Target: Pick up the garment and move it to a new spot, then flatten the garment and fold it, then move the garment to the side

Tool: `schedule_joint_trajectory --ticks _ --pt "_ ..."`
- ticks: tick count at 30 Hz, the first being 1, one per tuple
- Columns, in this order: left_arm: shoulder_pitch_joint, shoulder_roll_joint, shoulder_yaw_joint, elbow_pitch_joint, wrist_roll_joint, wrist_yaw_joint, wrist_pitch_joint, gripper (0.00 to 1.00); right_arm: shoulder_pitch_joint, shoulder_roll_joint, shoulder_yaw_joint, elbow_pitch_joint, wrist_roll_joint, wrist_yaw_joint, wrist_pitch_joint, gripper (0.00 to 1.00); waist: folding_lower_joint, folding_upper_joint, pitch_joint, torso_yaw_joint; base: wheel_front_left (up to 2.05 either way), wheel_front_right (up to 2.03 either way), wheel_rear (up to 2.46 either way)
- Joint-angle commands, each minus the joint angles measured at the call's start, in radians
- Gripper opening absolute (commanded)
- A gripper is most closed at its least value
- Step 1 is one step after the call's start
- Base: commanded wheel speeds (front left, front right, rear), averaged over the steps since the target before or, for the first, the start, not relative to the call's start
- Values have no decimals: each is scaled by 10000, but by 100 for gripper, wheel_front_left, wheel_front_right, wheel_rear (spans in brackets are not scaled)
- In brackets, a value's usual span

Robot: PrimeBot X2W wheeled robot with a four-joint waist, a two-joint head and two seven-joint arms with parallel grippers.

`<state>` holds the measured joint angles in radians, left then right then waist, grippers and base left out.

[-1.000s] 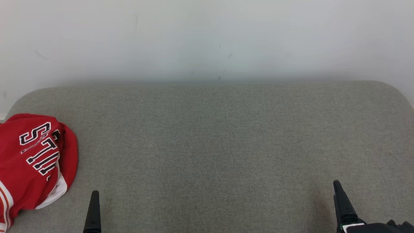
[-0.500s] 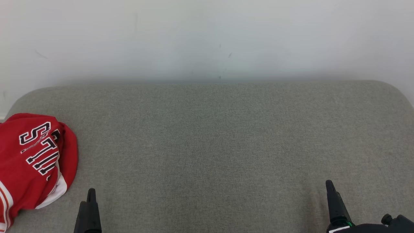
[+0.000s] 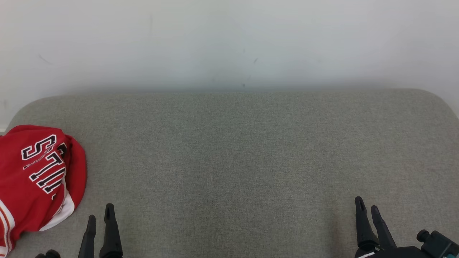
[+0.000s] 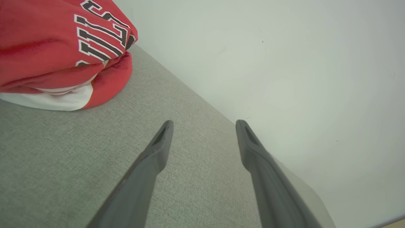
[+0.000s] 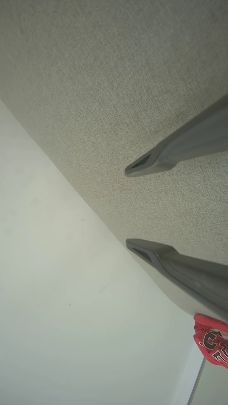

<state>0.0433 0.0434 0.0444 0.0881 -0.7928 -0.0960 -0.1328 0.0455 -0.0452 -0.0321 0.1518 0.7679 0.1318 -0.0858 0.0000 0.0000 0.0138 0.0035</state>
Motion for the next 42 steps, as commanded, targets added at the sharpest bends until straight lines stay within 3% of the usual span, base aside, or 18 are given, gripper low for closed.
schedule_joint_trajectory --ticks 1,13,42 --pt "79 59 -33 -191 422 47 -108 100 50 -52 45 -123 -381 -10 -100 100 0 0 4 6 0 0 0" --pt "242 66 -166 -604 2168 412 -380 100 112 -56 218 -240 -2057 -12 -492 100 0 0 18 15 0 0 0" --pt "437 82 -240 -1237 5285 616 -954 100 255 -64 277 -526 -4983 -16 -1271 100 0 0 5 -23 0 0 0"
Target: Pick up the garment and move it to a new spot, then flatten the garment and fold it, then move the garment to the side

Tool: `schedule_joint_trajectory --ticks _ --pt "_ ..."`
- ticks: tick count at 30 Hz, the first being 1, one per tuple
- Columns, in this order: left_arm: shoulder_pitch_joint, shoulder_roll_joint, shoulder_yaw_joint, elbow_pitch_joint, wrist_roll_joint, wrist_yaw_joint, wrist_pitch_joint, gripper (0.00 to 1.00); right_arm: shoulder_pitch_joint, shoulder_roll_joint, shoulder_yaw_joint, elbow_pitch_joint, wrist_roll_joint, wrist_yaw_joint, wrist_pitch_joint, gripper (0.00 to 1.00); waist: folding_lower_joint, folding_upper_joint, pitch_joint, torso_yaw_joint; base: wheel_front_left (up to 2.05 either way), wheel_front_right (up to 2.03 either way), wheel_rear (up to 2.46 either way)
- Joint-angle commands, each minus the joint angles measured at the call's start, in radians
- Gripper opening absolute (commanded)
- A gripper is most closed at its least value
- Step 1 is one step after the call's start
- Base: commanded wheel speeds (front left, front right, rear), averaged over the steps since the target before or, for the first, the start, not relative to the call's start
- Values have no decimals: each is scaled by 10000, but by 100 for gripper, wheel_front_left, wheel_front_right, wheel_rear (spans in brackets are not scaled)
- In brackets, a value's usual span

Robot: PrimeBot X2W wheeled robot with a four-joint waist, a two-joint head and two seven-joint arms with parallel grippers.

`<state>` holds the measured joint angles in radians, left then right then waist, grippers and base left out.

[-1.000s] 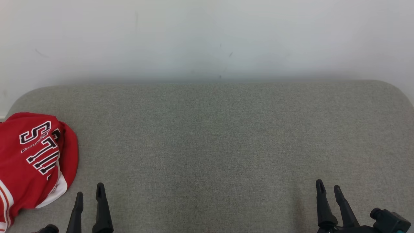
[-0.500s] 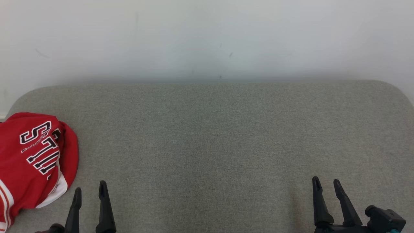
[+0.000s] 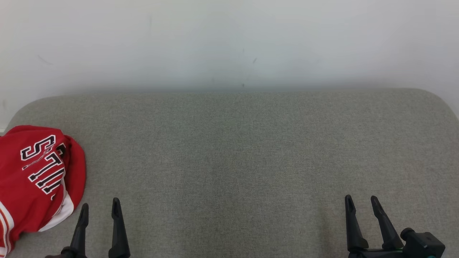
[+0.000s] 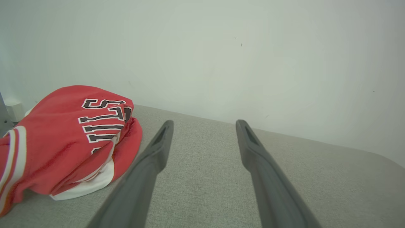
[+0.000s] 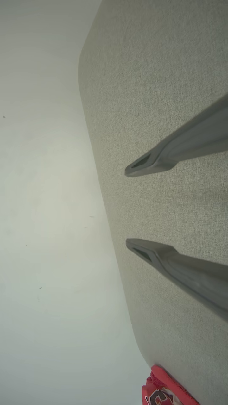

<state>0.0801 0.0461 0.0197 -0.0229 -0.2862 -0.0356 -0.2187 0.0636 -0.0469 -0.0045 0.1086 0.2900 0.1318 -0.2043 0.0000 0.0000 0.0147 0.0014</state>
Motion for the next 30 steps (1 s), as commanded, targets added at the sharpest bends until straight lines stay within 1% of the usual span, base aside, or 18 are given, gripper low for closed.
schedule_joint_trajectory --ticks 1,7,13,26,30 --pt "69 55 7 -127 219 12 -95 100 74 -47 0 -95 -205 -16 -86 100 0 0 -4 -3 0 0 0" --pt "178 57 -6 -161 765 85 -196 100 155 -50 14 -120 -664 -17 -218 100 0 0 -43 -12 0 0 0" --pt "218 60 75 -111 1286 29 -286 100 198 -50 -21 -90 -1078 -18 -368 100 0 0 -88 -27 0 0 0" --pt "466 63 700 272 2533 -340 -474 100 306 -49 -165 -70 -1870 -21 -625 100 0 0 -214 -72 0 0 0" --pt "422 62 888 487 2589 -430 -474 100 350 -48 -264 -30 -1763 -21 -614 100 0 0 -256 -75 0 0 0"
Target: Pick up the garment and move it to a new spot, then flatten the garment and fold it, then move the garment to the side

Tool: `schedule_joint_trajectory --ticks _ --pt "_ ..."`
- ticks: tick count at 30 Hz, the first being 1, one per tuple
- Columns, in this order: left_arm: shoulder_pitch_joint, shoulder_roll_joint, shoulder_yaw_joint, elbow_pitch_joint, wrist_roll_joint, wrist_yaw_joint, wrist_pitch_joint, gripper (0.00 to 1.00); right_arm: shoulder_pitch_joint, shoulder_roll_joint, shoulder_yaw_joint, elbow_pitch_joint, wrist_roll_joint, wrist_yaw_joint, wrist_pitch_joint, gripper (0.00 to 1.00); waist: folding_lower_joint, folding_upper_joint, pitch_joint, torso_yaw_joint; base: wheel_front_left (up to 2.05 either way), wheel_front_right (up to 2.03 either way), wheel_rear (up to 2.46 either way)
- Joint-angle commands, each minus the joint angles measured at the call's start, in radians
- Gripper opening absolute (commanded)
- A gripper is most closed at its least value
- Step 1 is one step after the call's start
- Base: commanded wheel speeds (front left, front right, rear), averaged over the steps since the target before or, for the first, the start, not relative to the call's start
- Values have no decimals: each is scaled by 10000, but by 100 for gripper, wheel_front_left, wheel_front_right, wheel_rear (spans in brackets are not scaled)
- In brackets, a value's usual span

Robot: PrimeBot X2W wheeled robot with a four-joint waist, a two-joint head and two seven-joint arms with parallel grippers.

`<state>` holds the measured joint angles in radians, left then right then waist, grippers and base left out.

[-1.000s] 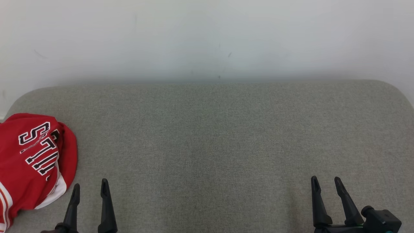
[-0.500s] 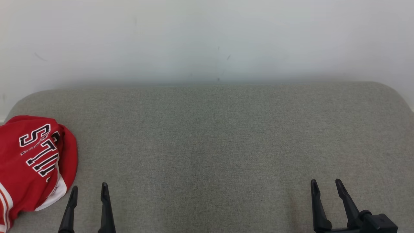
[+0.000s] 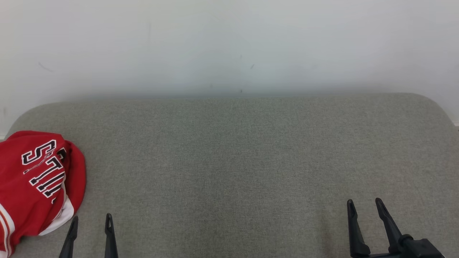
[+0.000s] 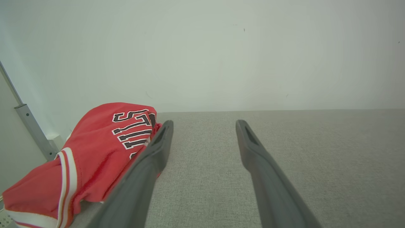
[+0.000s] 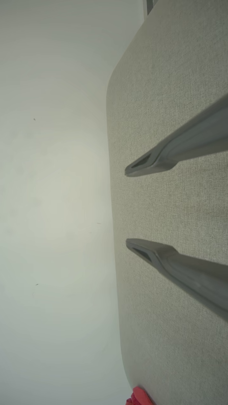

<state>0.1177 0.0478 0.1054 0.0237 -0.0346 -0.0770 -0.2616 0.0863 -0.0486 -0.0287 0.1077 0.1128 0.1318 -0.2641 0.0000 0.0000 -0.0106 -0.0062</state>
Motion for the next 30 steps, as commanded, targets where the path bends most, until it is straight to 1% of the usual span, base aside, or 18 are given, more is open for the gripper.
schedule_joint_trajectory --ticks 1,6,12,19,30 --pt "65 45 64 95 41 -26 -44 100 132 -32 -42 -12 31 -21 -15 100 0 0 -14 1 0 0 0" --pt "109 45 138 352 -151 -138 -38 100 190 -30 -151 35 23 -21 -15 100 0 0 -62 24 0 0 0" --pt "165 44 127 494 34 -283 -38 100 169 -30 -220 33 -7 -21 -15 100 0 0 -84 27 0 0 0" --pt "176 81 175 503 9 -444 -38 100 241 -29 -298 73 -14 -21 -15 100 0 0 -97 36 0 0 0" --pt "169 59 386 645 -93 -531 -38 100 312 -29 -375 172 -76 -21 -15 100 0 0 -130 25 0 0 0"
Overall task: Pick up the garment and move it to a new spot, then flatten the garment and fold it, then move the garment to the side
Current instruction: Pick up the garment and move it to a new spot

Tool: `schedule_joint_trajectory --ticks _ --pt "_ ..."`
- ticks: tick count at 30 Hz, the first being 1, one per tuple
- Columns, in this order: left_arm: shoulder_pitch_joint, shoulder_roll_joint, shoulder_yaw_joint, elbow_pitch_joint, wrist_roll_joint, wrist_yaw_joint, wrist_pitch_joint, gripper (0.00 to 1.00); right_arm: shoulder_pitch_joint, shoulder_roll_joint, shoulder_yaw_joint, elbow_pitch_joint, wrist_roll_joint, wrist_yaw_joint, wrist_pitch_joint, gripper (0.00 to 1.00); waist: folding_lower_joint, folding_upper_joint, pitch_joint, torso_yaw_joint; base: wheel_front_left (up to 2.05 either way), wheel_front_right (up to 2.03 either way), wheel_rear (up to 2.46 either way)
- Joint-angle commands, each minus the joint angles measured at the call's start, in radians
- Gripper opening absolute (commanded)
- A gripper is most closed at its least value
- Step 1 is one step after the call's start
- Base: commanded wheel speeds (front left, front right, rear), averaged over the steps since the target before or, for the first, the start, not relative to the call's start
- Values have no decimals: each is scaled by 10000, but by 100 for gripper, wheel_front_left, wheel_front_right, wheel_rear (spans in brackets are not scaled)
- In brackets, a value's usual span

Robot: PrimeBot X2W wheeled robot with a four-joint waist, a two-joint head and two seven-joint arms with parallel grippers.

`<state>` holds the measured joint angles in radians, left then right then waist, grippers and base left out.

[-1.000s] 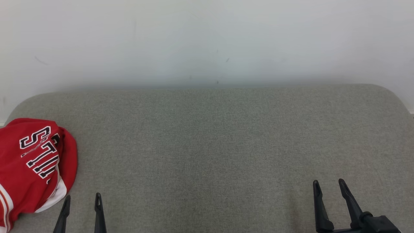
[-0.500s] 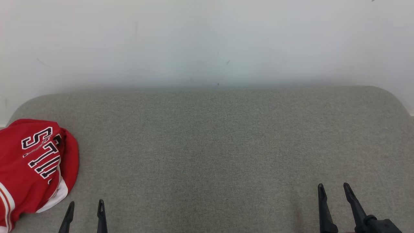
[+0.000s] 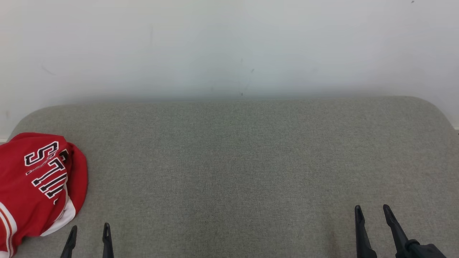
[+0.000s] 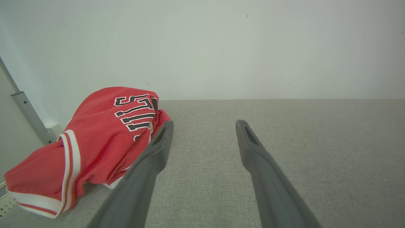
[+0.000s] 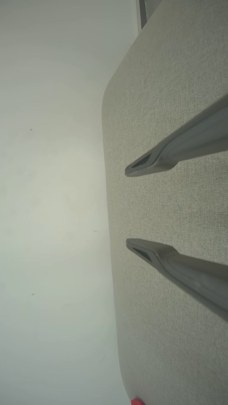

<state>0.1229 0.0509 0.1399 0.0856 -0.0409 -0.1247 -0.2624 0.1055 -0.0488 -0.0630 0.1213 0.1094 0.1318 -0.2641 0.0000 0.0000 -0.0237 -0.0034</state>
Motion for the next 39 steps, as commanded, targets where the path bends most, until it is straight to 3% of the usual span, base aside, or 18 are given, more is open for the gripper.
schedule_joint_trajectory --ticks 1,25,33,39 --pt "121 25 44 33 -29 -60 -30 100 120 -27 -36 43 -35 -21 -15 100 0 0 3 -3 0 0 0" --pt "69 0 82 9 -66 -62 -30 100 174 -27 -32 39 -8 -21 -15 100 0 0 66 106 0 0 0" --pt "-141 18 51 3 -35 -53 -30 100 178 -25 17 51 115 -21 -15 100 0 0 146 554 0 0 0" --pt "-169 54 67 7 36 -53 -30 100 189 -27 -14 57 143 -21 -15 100 0 0 192 1277 0 0 0"
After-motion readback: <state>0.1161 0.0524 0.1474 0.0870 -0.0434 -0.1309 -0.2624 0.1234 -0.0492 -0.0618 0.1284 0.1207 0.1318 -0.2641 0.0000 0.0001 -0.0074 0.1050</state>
